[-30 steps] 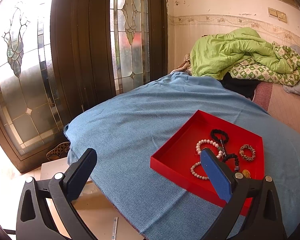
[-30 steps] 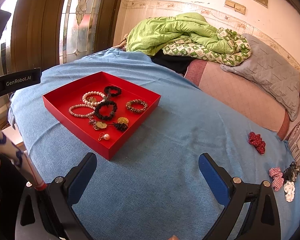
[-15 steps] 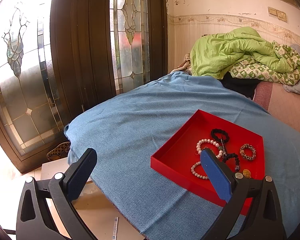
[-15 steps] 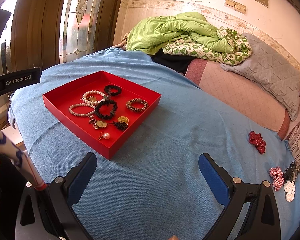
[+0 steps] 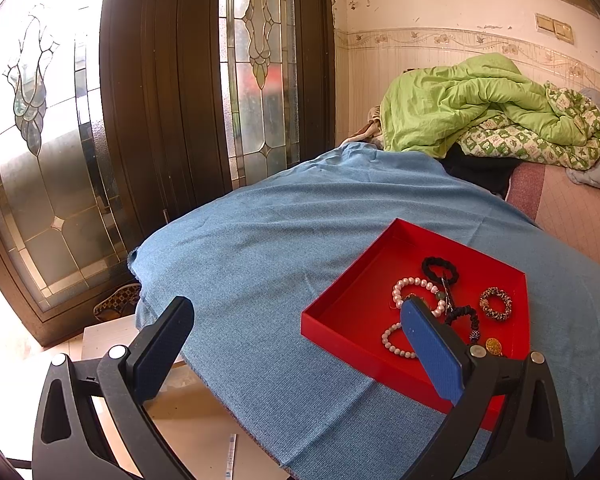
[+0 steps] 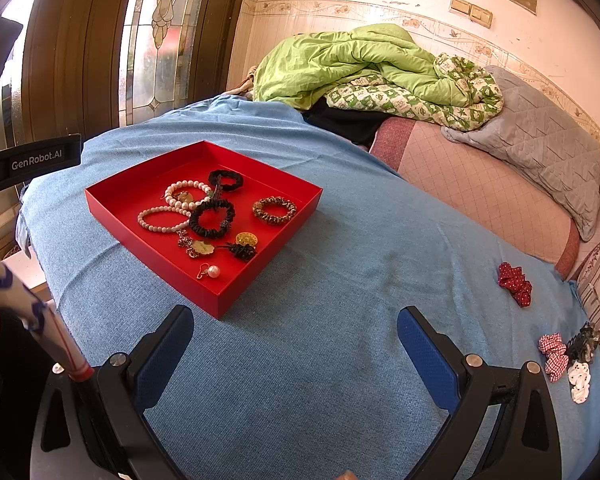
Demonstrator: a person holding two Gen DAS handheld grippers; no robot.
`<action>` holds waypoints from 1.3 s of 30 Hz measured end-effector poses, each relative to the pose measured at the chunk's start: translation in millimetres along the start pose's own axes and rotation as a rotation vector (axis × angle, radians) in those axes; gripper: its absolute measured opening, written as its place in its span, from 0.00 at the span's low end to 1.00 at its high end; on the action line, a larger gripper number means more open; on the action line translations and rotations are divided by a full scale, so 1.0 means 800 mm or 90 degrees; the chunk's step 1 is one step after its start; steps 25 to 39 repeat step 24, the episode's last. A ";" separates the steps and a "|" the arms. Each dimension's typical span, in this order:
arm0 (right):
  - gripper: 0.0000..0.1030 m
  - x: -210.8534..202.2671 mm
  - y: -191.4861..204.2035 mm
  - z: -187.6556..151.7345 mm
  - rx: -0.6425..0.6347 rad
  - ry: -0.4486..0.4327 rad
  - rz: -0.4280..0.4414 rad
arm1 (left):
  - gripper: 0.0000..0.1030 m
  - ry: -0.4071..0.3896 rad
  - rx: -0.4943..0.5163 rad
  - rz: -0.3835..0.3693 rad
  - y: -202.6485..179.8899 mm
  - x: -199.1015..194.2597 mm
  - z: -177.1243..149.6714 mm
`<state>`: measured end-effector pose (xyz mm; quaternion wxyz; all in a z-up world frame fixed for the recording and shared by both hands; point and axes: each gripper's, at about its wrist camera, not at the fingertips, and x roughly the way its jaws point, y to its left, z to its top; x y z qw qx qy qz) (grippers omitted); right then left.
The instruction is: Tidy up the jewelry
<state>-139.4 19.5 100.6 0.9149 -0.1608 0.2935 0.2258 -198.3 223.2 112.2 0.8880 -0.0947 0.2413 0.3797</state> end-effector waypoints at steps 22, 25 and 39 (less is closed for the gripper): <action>1.00 -0.004 -0.099 -0.029 0.119 0.046 -0.070 | 1.00 0.028 0.157 -0.130 -0.103 -0.018 -0.017; 1.00 -0.005 -0.132 -0.040 0.160 0.058 -0.102 | 1.00 0.057 0.191 -0.199 -0.142 -0.022 -0.030; 1.00 -0.005 -0.132 -0.040 0.160 0.058 -0.102 | 1.00 0.057 0.191 -0.199 -0.142 -0.022 -0.030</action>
